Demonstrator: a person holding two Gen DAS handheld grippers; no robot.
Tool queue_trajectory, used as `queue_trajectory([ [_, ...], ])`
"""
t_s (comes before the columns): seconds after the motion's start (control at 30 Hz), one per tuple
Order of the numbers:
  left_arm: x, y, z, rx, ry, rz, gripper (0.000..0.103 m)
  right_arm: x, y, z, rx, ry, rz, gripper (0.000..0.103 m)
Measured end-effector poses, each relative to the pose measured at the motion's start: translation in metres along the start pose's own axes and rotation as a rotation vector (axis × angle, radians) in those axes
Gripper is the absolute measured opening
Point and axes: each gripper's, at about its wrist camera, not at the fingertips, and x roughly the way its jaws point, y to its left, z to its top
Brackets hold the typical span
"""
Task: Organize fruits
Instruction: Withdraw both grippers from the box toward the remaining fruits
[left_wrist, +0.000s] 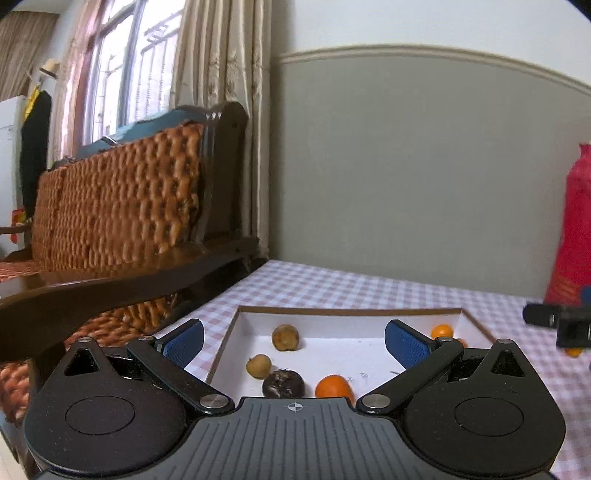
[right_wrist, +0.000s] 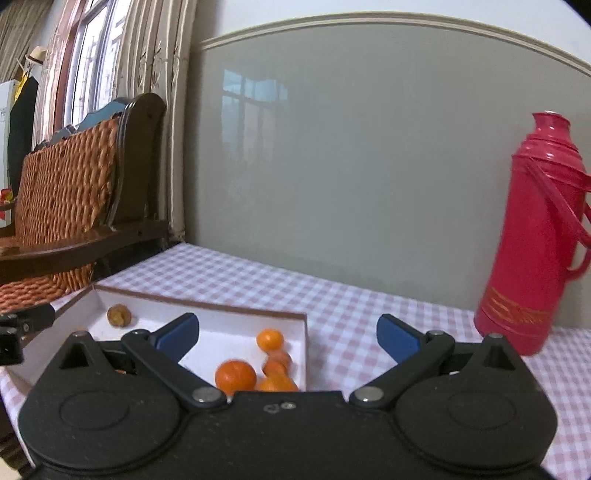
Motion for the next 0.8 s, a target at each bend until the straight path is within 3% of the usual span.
queue_trajectory([
  [0.27,-0.018,-0.033,-0.012,0.048,-0.016,-0.138,0.103,-0.036,-0.013,-0.021,-0.024,0.010,-0.006,0.097],
  [0.47,-0.020,-0.069,-0.018,0.071,0.007,-0.299,0.103,-0.055,-0.040,-0.033,-0.039,0.008,-0.085,0.095],
  [0.63,-0.028,-0.108,-0.018,0.142,-0.061,-0.324,0.103,-0.063,-0.070,-0.044,-0.012,0.009,-0.153,0.088],
  [0.8,-0.028,-0.148,-0.018,0.189,-0.064,-0.366,0.103,-0.061,-0.098,-0.056,-0.003,0.035,-0.214,0.085],
])
